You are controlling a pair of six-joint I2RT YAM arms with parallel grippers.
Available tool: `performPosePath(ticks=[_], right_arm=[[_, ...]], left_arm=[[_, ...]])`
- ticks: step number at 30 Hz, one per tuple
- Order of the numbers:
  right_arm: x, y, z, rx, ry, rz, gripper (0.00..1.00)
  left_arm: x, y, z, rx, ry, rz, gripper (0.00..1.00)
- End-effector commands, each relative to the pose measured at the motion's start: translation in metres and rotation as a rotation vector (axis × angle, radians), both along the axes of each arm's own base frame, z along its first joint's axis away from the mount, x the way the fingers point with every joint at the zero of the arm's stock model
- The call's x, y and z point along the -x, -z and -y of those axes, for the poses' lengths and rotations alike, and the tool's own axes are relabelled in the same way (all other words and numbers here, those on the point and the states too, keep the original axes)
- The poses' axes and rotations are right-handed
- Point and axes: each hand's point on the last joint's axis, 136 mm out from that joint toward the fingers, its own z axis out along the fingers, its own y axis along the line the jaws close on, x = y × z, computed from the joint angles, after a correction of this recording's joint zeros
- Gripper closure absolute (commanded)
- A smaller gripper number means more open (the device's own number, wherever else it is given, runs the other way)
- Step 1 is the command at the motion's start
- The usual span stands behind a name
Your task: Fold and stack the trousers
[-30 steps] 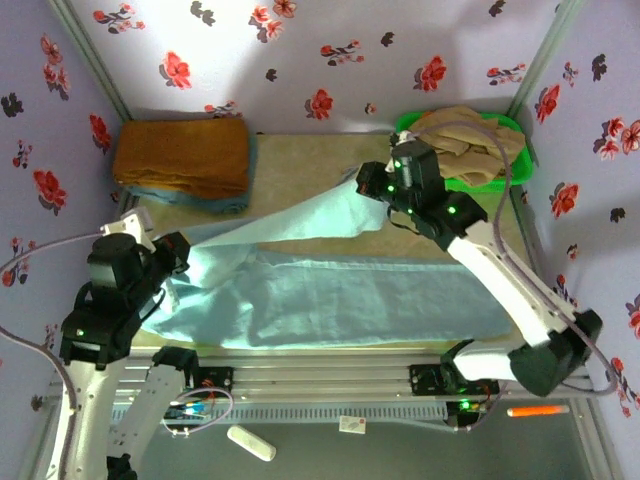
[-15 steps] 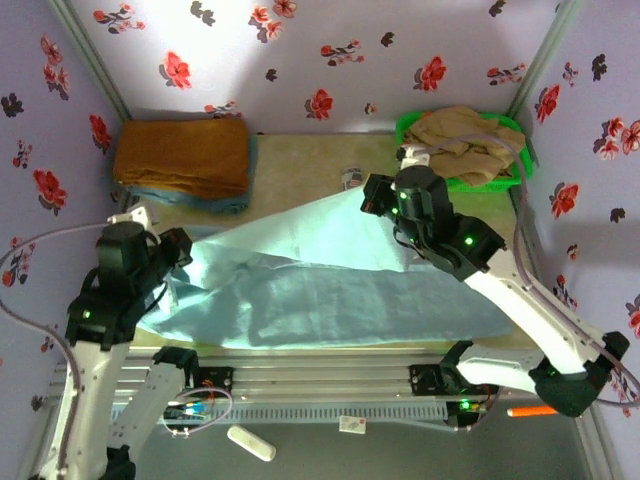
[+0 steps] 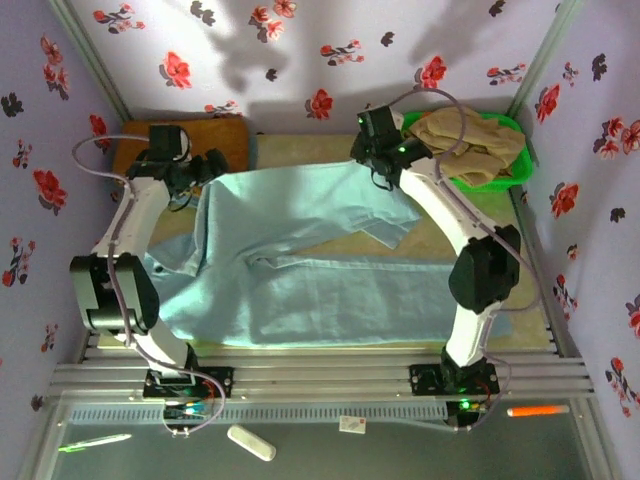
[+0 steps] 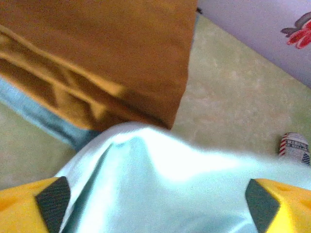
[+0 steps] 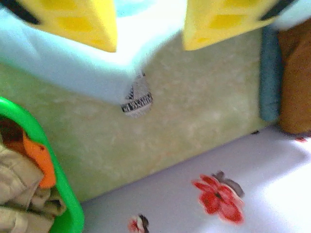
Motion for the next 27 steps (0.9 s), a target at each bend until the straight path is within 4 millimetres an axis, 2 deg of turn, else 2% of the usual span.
performPosePath(ticks=[1, 4, 6, 10, 14, 16, 18, 23, 26, 27], right_arm=[[0.020, -0.013, -0.001, -0.023, -0.037, -0.006, 0.51], [0.043, -0.010, 0.003, -0.082, -0.056, 0.036, 0.47], [0.060, -0.006, 0.005, -0.123, -0.074, 0.043, 0.46], [0.095, 0.004, 0.003, -0.200, -0.120, 0.047, 0.45], [0.118, 0.017, 0.008, -0.232, -0.136, 0.033, 0.43], [0.127, 0.023, 0.013, -0.241, -0.132, 0.021, 0.43], [0.134, 0.028, 0.014, -0.257, -0.138, 0.012, 0.43], [0.148, 0.041, 0.028, -0.234, -0.121, -0.010, 0.42], [0.154, 0.040, 0.038, -0.225, -0.110, -0.005, 0.42], [0.157, 0.038, 0.041, -0.220, -0.107, 0.000, 0.42]], left_arm=[[0.050, -0.045, -0.010, 0.019, -0.085, 0.090, 0.00], [0.116, -0.018, -0.035, 0.006, -0.245, 0.074, 0.00], [0.146, 0.003, -0.043, -0.008, -0.281, 0.054, 0.00], [0.178, 0.047, -0.038, -0.002, -0.267, -0.041, 0.12], [0.190, 0.078, -0.031, -0.014, -0.233, -0.112, 0.25], [0.193, 0.090, -0.035, -0.036, -0.249, -0.142, 0.34], [0.194, 0.100, -0.043, -0.066, -0.287, -0.164, 0.37], [0.184, 0.118, -0.051, -0.100, -0.325, -0.157, 0.41], [0.174, 0.122, -0.053, -0.115, -0.326, -0.141, 0.54], [0.171, 0.121, -0.052, -0.117, -0.320, -0.136, 0.62]])
